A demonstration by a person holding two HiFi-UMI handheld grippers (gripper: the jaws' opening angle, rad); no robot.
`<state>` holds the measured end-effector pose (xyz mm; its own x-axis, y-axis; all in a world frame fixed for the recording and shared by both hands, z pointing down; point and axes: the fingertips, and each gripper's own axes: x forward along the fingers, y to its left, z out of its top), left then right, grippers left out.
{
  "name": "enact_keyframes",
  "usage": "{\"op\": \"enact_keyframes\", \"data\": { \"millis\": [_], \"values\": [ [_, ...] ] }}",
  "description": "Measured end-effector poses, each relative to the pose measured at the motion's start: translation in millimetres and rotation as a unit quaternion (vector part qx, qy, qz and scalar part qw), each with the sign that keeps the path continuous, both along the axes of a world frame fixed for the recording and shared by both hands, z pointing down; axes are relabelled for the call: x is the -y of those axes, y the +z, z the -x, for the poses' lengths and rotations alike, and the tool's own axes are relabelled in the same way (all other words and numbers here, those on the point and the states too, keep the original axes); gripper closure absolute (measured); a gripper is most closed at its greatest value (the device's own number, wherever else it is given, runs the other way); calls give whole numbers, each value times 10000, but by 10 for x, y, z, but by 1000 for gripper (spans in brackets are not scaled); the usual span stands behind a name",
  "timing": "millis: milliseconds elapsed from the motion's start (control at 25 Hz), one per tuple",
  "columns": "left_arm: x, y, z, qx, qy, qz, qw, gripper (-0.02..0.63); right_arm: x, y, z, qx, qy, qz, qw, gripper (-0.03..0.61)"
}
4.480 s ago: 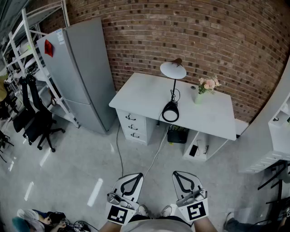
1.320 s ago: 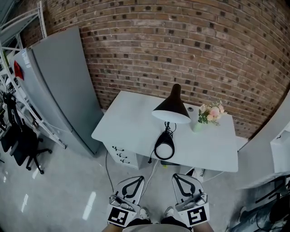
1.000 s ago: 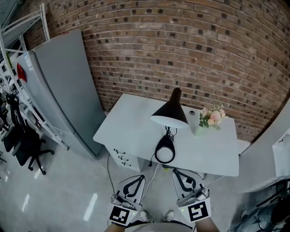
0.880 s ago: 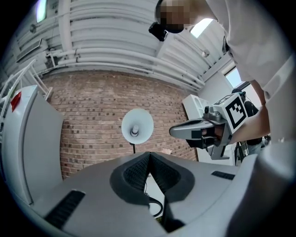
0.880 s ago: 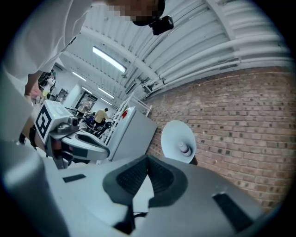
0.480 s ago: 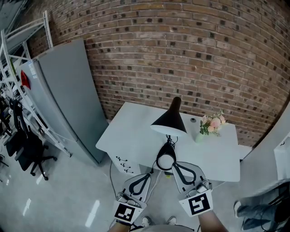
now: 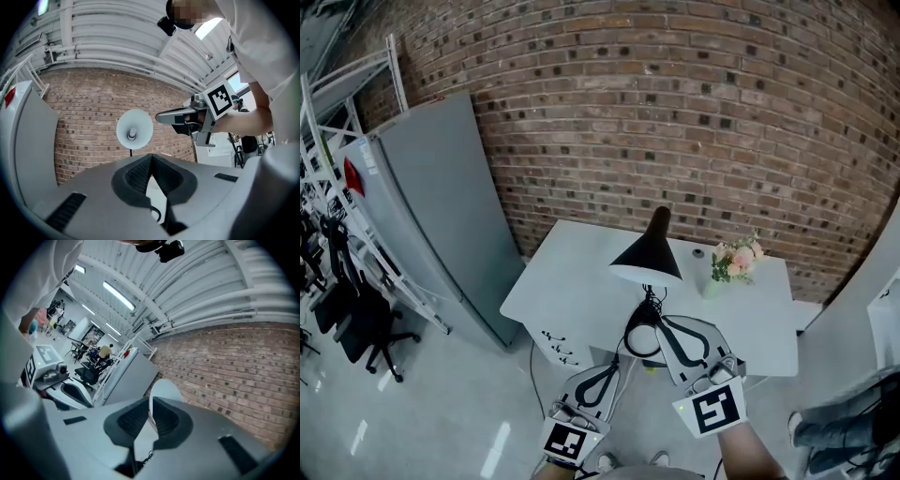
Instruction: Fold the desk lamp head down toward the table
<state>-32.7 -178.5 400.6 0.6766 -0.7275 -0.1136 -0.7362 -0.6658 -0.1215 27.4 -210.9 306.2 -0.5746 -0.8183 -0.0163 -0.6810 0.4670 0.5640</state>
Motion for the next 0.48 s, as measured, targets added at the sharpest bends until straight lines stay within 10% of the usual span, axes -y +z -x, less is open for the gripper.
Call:
{"op": "enact_keyframes", "data": {
  "millis": [480],
  "values": [
    [71, -82, 46, 2, -83, -30, 10000, 606, 201, -344, -27, -278, 57, -438, 9986, 482]
  ]
}}
